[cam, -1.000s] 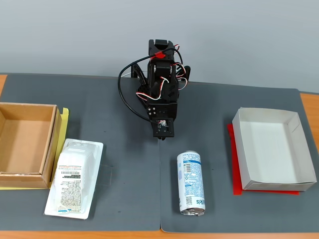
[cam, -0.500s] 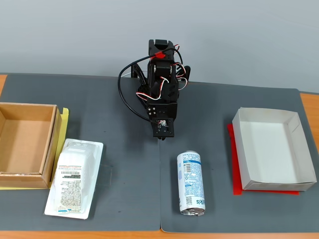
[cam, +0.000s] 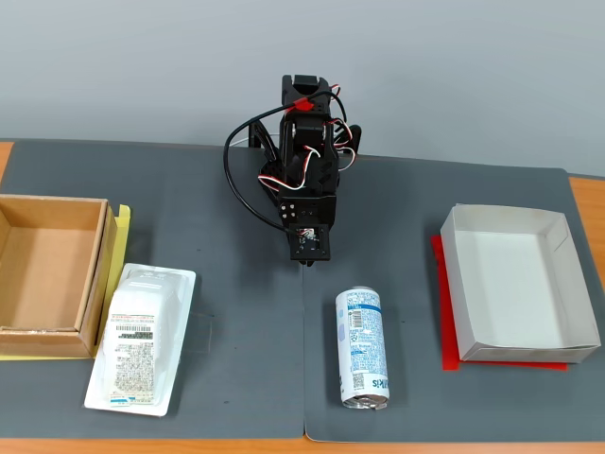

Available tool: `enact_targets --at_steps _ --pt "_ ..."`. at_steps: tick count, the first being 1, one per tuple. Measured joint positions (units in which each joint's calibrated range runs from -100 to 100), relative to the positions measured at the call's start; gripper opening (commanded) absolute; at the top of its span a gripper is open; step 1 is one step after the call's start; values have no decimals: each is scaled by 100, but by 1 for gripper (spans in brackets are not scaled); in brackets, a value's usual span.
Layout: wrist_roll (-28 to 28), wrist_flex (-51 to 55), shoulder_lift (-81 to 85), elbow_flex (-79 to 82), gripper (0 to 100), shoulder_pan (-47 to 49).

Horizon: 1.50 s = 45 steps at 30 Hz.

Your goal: Pick the can and put it in the brown box

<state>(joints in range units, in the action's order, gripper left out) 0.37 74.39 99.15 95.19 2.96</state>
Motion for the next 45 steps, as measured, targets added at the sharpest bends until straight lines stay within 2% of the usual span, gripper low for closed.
enact_targets --at_steps 45 --pt "0 0 -8 -91 1 30"
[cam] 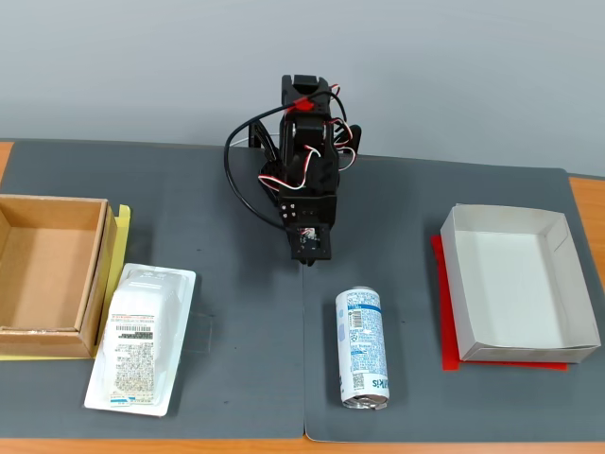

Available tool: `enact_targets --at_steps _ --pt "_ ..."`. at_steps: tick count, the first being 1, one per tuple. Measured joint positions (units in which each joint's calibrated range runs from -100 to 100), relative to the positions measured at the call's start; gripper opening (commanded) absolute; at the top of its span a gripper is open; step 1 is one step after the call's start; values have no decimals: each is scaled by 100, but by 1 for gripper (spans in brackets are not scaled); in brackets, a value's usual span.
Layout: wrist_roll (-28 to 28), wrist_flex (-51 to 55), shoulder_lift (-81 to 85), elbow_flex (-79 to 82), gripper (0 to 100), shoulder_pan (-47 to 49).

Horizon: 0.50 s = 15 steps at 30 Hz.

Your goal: Pick the can and put it in the brown box

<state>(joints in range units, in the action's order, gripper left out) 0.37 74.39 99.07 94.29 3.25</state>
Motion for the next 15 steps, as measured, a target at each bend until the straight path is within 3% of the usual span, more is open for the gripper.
enact_targets --at_steps 8,15 --pt "0 -87 -828 -834 1 0" --pt "0 -995 -2426 -1958 1 7"
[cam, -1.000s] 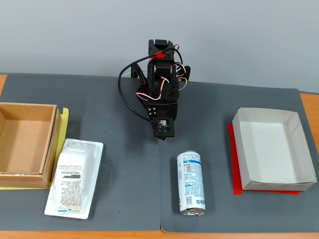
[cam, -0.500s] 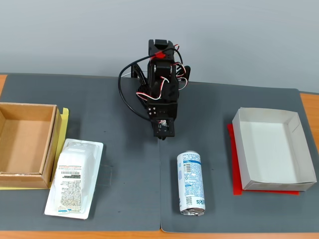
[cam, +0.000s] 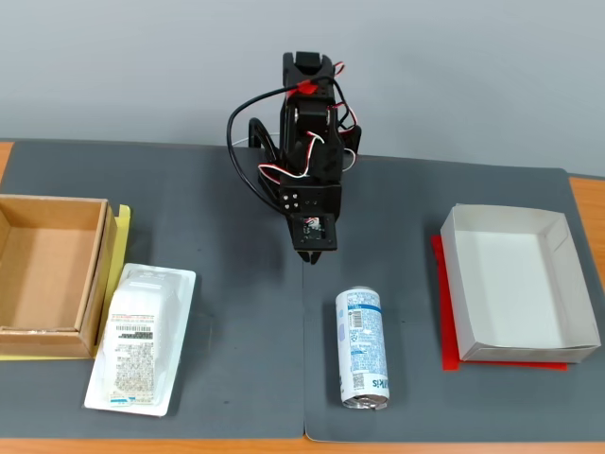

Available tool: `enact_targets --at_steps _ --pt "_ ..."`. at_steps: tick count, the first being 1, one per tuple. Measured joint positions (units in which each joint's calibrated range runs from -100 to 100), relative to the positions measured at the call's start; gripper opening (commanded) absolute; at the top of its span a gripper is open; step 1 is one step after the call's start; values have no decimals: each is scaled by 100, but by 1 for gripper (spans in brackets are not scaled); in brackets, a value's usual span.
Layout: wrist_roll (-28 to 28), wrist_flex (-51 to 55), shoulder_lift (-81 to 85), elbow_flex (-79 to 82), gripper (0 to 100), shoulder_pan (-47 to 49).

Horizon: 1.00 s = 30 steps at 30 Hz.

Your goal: Pick the can and put it in the brown box

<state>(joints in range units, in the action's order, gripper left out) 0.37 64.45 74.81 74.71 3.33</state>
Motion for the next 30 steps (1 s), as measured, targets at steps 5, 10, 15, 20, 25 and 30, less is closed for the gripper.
enact_targets --at_steps 5,10,15,20,25,30 --pt "0 -458 -1014 -789 1 81" --pt "-20 -484 -1978 -1677 1 451" --pt "-29 -493 -2933 -2475 2 806" --pt "-274 -493 -3753 -3246 2 961" --pt "-557 -493 -4514 -3998 2 1042" --pt "-659 -493 -5139 -4479 2 1086"
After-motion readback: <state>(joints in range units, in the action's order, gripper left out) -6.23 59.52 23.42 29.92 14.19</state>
